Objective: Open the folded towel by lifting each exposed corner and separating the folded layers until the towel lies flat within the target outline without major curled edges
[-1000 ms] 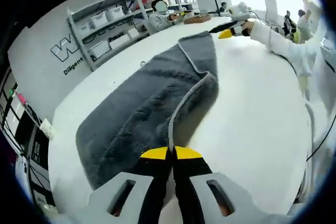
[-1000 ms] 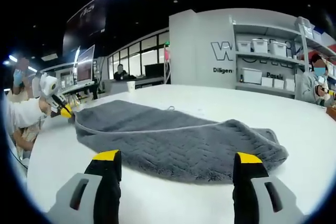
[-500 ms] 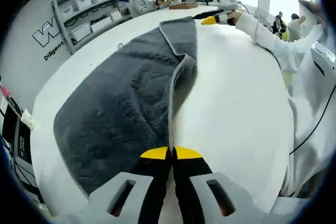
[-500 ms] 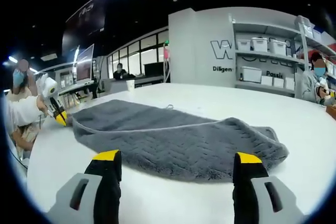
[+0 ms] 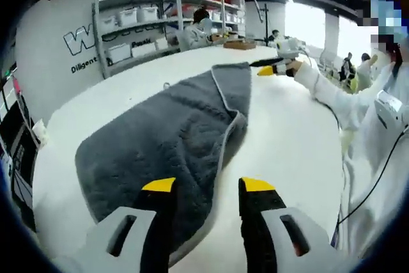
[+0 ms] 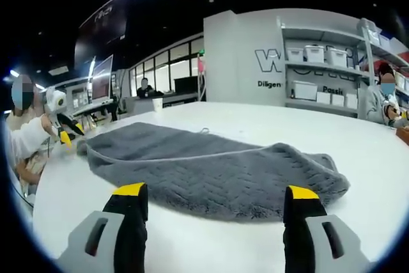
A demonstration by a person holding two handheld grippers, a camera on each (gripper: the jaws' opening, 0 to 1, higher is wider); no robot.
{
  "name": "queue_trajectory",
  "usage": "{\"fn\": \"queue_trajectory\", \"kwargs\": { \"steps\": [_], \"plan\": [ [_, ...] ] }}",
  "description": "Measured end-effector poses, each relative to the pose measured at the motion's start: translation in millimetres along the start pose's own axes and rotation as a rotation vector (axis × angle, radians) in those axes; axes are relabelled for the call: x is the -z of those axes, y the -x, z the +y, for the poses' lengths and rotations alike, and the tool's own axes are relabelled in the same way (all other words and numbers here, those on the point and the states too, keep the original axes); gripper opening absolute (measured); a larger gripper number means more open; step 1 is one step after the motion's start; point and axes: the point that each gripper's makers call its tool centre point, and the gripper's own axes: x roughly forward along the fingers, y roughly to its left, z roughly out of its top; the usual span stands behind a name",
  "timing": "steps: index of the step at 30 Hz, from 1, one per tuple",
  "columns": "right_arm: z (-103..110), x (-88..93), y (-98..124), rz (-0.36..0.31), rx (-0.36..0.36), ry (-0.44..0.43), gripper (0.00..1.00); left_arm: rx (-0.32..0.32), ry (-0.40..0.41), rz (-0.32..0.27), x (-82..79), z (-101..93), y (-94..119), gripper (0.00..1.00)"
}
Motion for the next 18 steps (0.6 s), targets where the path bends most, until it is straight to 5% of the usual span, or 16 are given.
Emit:
{"fn": "queue_trajectory", "kwargs": {
  "steps": [5,14,18],
  "plan": [
    [-2,1.7,-1,0.005,0.004,-0.001,0.88,-0.064,0.065,-0.122,-13.5,17.7,17,0.55],
    [-11,4.6,-2,-0.002,0.019,-0.001,0.87,-0.126,0.096,-0.155,-10.5,44.5,17,0.82],
    [-11,6.2,-6,-0.012,0.007,0.003,0.87,-0.164,0.122,-0.216,-14.1,56.6,11,0.96]
  ]
}}
